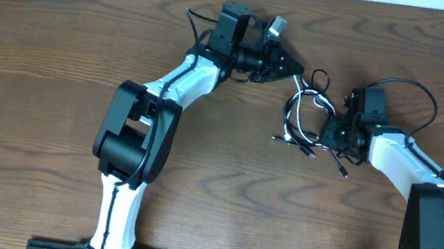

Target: Untangle cables

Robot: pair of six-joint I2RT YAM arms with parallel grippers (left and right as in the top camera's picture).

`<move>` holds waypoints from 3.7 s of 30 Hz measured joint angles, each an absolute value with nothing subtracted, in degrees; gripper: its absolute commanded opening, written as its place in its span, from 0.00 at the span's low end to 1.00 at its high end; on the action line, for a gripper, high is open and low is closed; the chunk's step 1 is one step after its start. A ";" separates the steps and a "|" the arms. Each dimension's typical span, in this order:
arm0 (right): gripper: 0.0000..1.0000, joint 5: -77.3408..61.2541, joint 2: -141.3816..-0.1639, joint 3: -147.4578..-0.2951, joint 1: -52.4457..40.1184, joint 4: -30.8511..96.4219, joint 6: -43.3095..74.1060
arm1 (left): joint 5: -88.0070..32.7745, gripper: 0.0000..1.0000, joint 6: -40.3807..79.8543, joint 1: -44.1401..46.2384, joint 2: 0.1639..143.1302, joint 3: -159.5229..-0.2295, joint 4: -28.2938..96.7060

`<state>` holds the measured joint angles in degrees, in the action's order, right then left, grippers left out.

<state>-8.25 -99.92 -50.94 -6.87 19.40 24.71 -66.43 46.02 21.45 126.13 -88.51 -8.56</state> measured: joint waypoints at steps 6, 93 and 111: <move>0.17 -8.01 -99.92 -50.94 -6.85 19.66 24.47 | -58.67 0.07 34.35 20.73 125.84 -88.77 12.67; 0.49 -15.86 -100.77 -71.20 6.57 40.51 20.43 | -22.79 0.69 18.15 39.35 122.43 -88.53 15.46; 0.51 -12.97 -100.77 -71.20 7.11 42.19 19.49 | -3.73 0.68 20.97 46.24 125.56 -88.53 9.98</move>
